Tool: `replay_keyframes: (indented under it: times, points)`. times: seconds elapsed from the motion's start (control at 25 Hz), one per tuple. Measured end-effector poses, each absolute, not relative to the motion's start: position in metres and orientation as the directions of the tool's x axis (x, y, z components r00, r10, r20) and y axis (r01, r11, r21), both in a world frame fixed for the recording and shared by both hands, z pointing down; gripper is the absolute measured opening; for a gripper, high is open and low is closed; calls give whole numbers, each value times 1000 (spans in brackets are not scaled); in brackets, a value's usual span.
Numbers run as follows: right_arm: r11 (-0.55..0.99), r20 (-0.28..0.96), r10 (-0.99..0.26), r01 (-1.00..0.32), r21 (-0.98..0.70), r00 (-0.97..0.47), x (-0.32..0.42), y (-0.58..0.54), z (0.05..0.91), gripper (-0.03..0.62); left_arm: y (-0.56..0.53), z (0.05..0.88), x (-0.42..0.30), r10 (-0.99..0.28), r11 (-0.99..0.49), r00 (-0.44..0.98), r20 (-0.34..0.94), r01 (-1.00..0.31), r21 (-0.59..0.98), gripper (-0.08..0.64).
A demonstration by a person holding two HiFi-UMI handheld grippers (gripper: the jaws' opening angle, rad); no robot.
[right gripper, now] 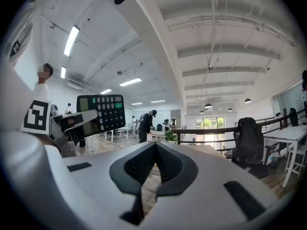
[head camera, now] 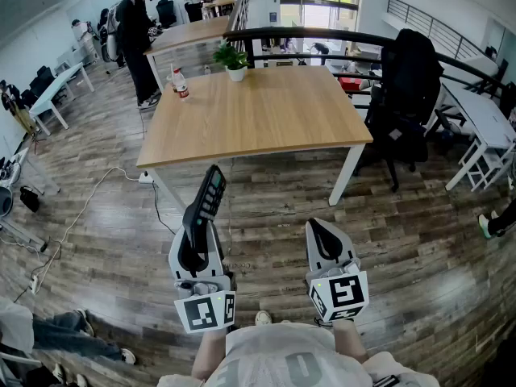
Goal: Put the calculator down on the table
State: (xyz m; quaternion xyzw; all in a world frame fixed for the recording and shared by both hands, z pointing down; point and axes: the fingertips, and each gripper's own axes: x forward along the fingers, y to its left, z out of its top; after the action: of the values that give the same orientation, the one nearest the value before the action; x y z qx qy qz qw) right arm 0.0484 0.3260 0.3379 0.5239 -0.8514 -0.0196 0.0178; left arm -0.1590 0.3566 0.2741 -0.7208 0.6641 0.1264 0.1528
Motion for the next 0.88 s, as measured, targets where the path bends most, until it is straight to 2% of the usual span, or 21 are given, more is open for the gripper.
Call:
replay_keyframes:
  times: [0.88]
  points:
    - [433, 20, -901, -898, 84, -433, 19, 326, 348, 18, 357, 289, -190, -918, -89, 89, -385, -996, -18, 115]
